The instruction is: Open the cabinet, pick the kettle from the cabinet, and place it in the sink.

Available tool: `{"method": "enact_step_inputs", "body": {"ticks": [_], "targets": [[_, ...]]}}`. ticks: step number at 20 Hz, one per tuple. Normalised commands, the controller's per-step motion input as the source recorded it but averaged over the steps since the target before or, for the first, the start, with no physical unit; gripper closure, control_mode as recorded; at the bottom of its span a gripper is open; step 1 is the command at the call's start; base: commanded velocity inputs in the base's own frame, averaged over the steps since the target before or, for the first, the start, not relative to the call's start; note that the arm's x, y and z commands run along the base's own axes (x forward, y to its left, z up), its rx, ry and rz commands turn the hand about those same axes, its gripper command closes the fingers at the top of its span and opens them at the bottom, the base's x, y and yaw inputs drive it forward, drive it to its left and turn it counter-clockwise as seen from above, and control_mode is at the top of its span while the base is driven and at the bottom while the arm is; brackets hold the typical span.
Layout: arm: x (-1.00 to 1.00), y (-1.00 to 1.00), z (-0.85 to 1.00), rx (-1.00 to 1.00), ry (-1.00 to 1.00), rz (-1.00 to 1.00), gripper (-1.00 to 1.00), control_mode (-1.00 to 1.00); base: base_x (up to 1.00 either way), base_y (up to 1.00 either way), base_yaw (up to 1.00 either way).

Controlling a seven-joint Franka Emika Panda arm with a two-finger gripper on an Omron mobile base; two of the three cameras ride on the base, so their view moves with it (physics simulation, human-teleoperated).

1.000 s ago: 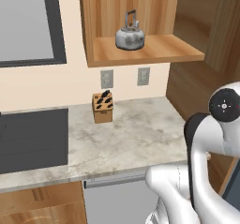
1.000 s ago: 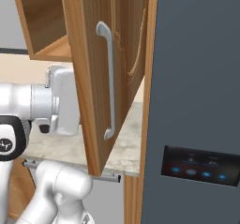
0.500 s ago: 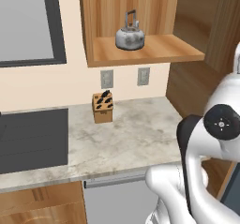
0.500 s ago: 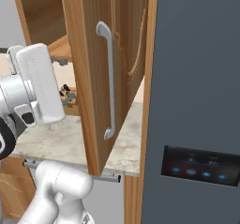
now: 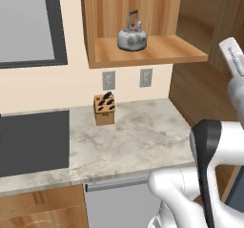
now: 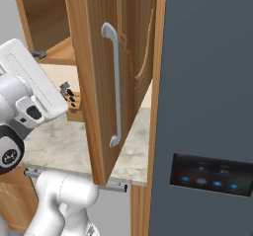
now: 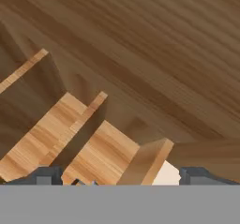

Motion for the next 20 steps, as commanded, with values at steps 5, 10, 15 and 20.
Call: {"method": "enact_step_inputs", "body": {"ticks": [5,10,15,20], "targets": [[0.15,0.36,0.13,-0.28,0.22,0.29,-1.00,-1.00,0.00,0.00,0.00],[0.32,0.36,0.09,-0.27,0.25,0.08,-1.00,-1.00,0.00,0.00,0.00],[0.38,0.35,0.07,-0.22,0.28,0.02,-1.00,-1.00,0.00,0.00,0.00],[0.45,0.28,0.04,-0.18,0.27,0.00,-1.00,-1.00,0.00,0.00,0.00]]}}
